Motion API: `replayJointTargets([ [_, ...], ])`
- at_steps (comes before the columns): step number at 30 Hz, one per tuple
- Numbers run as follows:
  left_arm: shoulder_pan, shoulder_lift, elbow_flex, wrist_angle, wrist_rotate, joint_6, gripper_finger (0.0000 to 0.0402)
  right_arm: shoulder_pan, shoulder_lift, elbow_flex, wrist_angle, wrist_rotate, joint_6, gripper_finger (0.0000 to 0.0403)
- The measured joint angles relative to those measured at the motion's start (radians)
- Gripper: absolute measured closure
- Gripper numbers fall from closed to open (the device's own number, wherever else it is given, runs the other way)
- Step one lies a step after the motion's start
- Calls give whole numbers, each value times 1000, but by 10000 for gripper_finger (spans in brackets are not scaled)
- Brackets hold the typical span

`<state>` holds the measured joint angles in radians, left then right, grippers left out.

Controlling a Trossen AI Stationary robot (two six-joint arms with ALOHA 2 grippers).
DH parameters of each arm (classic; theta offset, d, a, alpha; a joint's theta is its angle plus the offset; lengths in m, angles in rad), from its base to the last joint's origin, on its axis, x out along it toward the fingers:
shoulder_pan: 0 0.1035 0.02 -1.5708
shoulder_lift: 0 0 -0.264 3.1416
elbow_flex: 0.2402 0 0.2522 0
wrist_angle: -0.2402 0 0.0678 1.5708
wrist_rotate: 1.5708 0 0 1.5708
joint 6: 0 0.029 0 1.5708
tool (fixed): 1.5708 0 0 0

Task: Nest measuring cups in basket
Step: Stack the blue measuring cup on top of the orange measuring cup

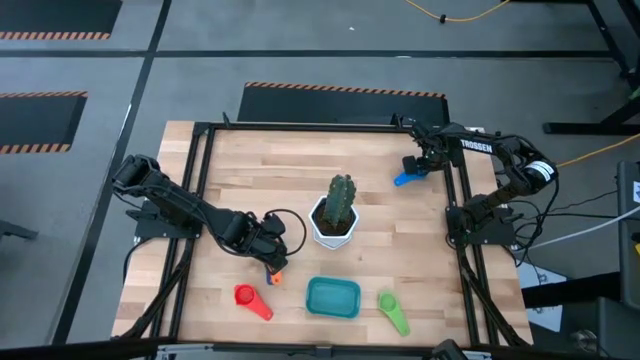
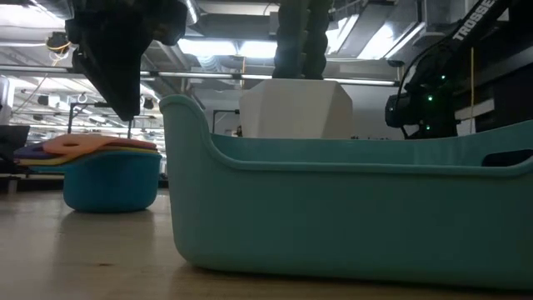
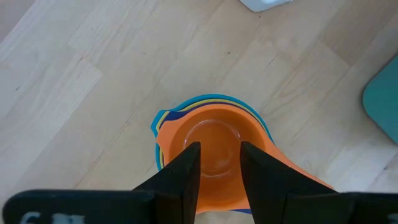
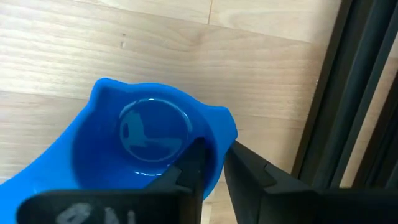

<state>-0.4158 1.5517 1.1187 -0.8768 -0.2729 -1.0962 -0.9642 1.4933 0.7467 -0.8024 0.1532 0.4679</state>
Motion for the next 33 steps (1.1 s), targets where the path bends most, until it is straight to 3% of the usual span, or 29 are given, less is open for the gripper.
replayJointTargets([
  [6, 0, 0, 0, 0, 0, 0, 296, 0, 0, 0, -1, 0, -1, 343],
  [12, 0, 0, 0, 0, 0, 2, 296, 0, -5, 4, -16, -3, -33, 387],
  [21, 0, 0, 0, 0, -1, 3, 296, 0, -12, 1, -56, -17, -96, 388],
  [33, 0, 0, 0, 0, -1, 2, 296, 0, -210, 55, -177, -15, -167, 389],
])
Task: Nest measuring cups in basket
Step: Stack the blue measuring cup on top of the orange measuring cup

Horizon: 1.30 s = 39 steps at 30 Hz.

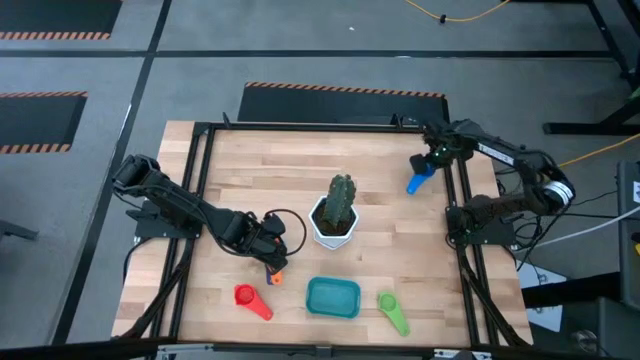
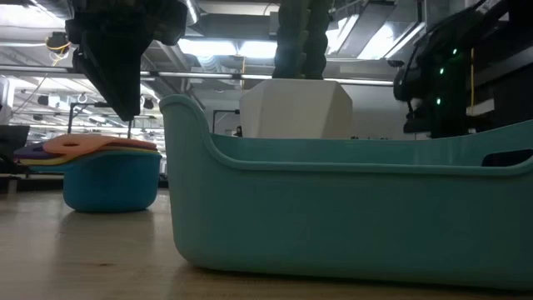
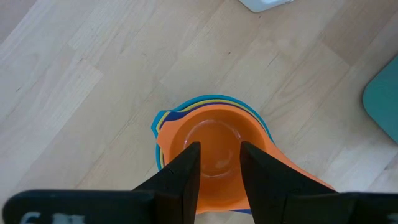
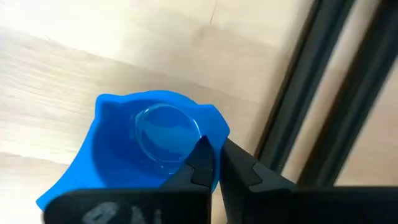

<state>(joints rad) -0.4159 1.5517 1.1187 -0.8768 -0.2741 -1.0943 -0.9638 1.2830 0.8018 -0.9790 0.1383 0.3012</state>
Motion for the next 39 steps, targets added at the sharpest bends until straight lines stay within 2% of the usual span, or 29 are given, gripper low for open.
replayJointTargets([
  [6, 0, 0, 0, 0, -11, 10, 296, 31, -140, 70, -24, -35, -44, 389],
  [9, 0, 0, 0, -2, -74, 46, 296, 63, -200, 108, 5, -35, -49, 389],
  [13, 8, -18, 0, -29, -171, 83, 296, 102, -255, 131, 116, -27, -48, 389],
  [17, 42, -40, 0, -84, -225, 140, 296, 143, -265, 127, 247, -27, -44, 389],
  [23, 163, -123, 0, -125, -262, 280, 296, 207, -217, 126, 423, -26, -52, 389],
  [30, 412, -258, 0, -38, -261, 532, 296, 262, -118, 126, 659, -26, -76, 389],
  [34, 570, -304, 0, 114, -192, 669, 296, 283, -38, 126, 796, -26, -125, 389],
  [39, 731, -306, 0, 339, 45, 767, 296, 308, 62, 126, 948, -50, -150, 389],
])
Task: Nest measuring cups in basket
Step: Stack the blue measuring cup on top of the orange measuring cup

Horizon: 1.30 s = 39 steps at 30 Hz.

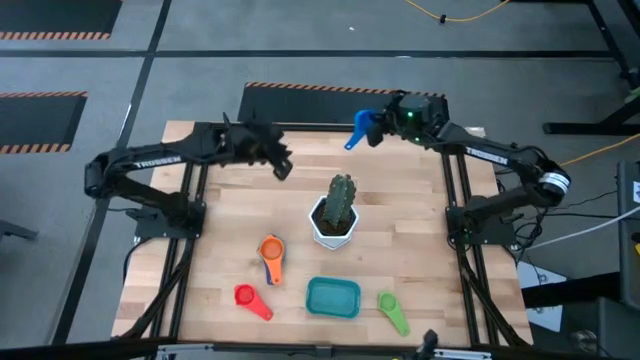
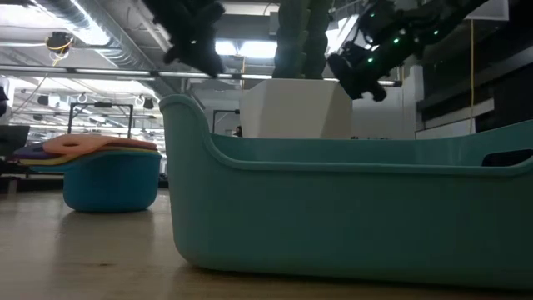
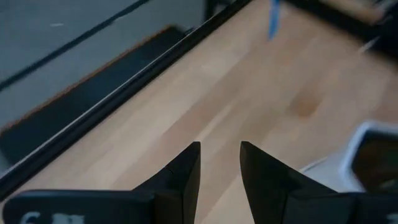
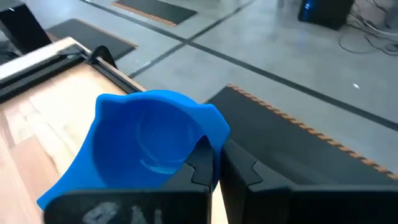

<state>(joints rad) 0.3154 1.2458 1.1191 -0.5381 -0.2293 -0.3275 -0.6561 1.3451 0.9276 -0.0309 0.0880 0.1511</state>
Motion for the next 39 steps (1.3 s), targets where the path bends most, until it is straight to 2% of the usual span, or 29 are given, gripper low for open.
replayJointTargets([
  [5, 94, 47, 0, 150, 170, 0, 296, 15, 68, 0, 137, -4, 34, 389],
  [12, 162, 113, 0, 251, 285, -2, 296, 30, 104, 0, 246, -40, 85, 389],
  [18, 170, 164, 0, 351, 379, -2, 296, 53, 113, 0, 286, -64, 105, 389],
  [31, 160, 236, 0, 532, 406, -2, 296, 65, 113, 0, 320, -63, 146, 389],
  [39, 140, 256, 0, 583, 390, -1, 296, 65, 113, 0, 320, -45, 193, 389],
])
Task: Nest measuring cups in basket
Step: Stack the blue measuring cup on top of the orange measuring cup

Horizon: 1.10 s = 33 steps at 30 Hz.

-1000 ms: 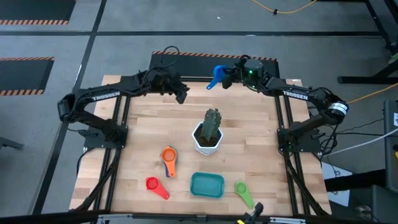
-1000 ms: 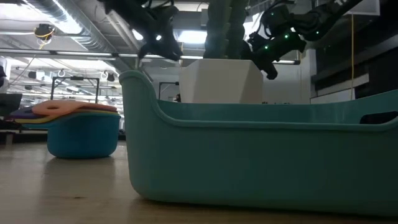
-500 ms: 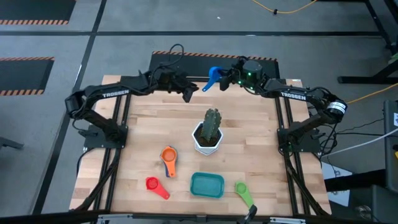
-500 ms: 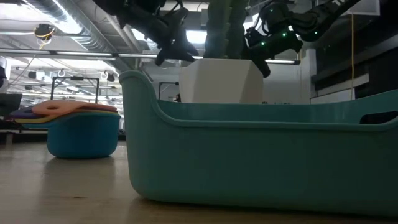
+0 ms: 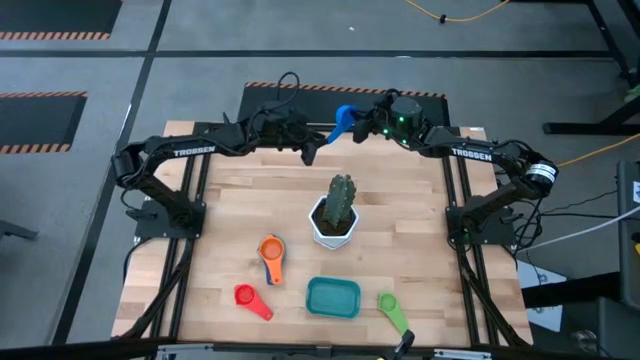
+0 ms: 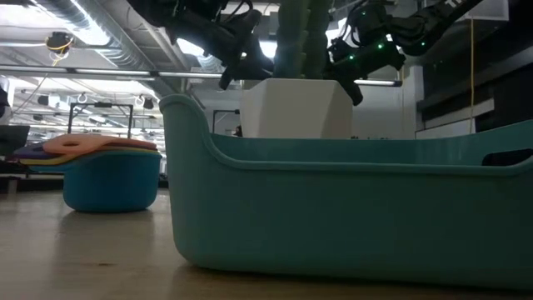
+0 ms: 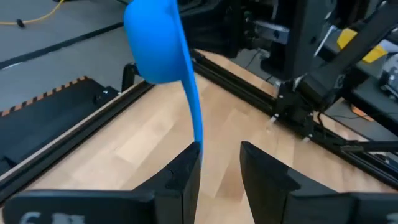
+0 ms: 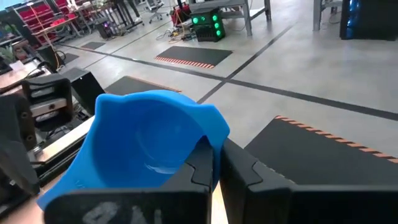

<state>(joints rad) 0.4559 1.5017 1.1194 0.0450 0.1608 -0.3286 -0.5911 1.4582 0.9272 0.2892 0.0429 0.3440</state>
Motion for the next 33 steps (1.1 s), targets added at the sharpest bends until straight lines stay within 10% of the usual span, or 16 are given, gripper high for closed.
replayJointTargets([
  [19, -1, 1, 0, 9, -36, 1, 299, 39, 0, 0, 58, -3, 71, 389],
  [33, -2, 1, 0, -15, -36, 0, 385, 39, 0, 0, 54, 1, 67, 389],
])
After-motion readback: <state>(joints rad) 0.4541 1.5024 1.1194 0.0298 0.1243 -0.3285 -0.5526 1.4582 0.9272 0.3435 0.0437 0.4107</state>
